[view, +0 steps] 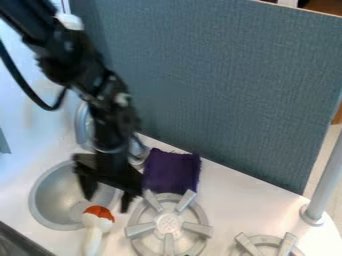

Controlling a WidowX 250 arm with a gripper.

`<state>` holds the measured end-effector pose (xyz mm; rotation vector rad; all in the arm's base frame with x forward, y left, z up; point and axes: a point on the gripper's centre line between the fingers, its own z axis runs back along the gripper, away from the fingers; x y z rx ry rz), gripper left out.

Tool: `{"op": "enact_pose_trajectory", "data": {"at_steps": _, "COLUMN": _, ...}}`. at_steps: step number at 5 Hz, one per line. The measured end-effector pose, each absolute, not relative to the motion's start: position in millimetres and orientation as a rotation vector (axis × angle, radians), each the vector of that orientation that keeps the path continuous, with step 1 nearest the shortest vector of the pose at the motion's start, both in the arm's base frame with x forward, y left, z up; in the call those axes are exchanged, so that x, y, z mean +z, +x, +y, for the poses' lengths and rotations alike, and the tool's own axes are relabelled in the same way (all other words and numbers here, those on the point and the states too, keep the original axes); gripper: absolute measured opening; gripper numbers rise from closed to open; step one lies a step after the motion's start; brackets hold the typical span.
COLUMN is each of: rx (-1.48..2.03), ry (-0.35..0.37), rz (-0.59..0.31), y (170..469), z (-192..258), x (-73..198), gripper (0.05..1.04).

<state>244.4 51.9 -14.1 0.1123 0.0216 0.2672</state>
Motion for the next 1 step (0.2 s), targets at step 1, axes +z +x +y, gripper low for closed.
{"op": "enact_pose_trajectory", "data": {"at_steps": 1, "rx": 0.296, "ry": 0.17, "rz": 0.079, "y": 239.0, "z": 70.9, "x": -16.2, "gripper": 0.996}}
